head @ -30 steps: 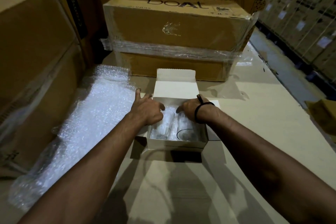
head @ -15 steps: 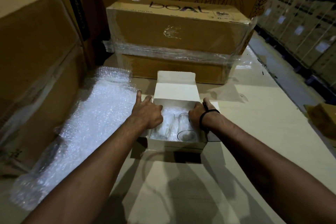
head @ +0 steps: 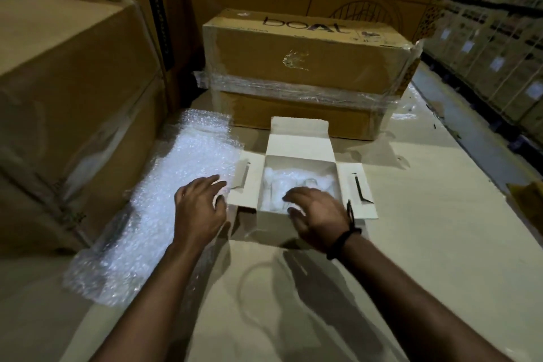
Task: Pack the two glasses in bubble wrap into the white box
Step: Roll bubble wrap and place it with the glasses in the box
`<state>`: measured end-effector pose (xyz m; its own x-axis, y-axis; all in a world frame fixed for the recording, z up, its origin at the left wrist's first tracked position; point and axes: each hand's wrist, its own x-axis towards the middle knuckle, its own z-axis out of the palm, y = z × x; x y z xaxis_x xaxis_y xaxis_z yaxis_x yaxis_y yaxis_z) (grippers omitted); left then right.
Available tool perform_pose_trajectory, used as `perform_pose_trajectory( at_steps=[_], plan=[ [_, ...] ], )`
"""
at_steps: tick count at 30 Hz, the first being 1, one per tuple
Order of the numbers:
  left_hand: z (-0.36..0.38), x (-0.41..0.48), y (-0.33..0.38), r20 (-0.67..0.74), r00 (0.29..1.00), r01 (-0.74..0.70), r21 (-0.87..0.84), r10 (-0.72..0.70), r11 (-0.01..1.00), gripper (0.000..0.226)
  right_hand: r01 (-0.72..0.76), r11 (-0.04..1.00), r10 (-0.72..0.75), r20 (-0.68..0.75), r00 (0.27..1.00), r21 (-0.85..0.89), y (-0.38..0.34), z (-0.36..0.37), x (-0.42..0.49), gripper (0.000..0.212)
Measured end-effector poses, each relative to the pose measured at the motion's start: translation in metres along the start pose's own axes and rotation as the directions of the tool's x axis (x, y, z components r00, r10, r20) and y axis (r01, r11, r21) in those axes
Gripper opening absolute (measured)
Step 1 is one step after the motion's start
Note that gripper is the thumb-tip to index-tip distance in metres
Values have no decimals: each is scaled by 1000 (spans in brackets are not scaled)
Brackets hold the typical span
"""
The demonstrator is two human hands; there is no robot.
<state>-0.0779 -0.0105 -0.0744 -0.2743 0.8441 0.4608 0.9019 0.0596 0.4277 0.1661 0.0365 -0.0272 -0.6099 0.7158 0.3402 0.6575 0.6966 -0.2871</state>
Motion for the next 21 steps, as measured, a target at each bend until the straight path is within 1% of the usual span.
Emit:
perform_pose_trajectory(
  at_steps=[1,2,4,6,7,9,11,14,15,17,18,19,21],
  plan=[
    [-1,-7,-11,26,997,66,55,-67,996,39,54,997,-49,-99,994,49,-13,15,-8,30],
    [-1,-12,-21,73,988,124,119,-133,985,39,95,992,-81,-148,986,86,-24,29,-13,31],
    [-4,-19,-37,189,952,192,244,-241,951,43,116,980,-102,-93,990,164,-44,56,-17,31],
    [-7,-21,-48,261,922,209,287,-286,935,46,84,978,-92,30,995,189,-55,83,-17,34],
    [-7,-21,-51,278,917,209,273,-285,939,45,39,982,-62,120,991,185,-58,94,-17,43],
    [-10,-18,-55,264,928,203,229,-262,952,37,-35,987,-5,243,970,158,-61,112,-17,62],
    [-16,-15,-57,208,943,217,209,-260,953,27,-41,995,15,265,964,92,-63,124,-19,64],
    [-22,-11,-57,87,967,221,168,-238,961,19,-43,996,28,195,980,72,-64,128,-21,60],
    [-21,-10,-57,94,973,192,157,-209,969,23,-43,997,32,174,984,63,-63,129,-21,58],
    [-17,-12,-54,205,964,127,203,-169,971,41,-37,998,30,131,991,52,-61,133,-23,54],
    [-14,-14,-54,259,950,113,239,-175,965,45,-35,998,28,115,993,55,-61,134,-22,53],
    [-11,-14,-55,283,941,115,251,-187,961,41,-40,997,33,109,994,59,-63,134,-21,51],
    [-9,-12,-61,246,946,163,210,-214,964,26,-43,998,38,79,996,53,-64,137,-22,50]
  ],
)
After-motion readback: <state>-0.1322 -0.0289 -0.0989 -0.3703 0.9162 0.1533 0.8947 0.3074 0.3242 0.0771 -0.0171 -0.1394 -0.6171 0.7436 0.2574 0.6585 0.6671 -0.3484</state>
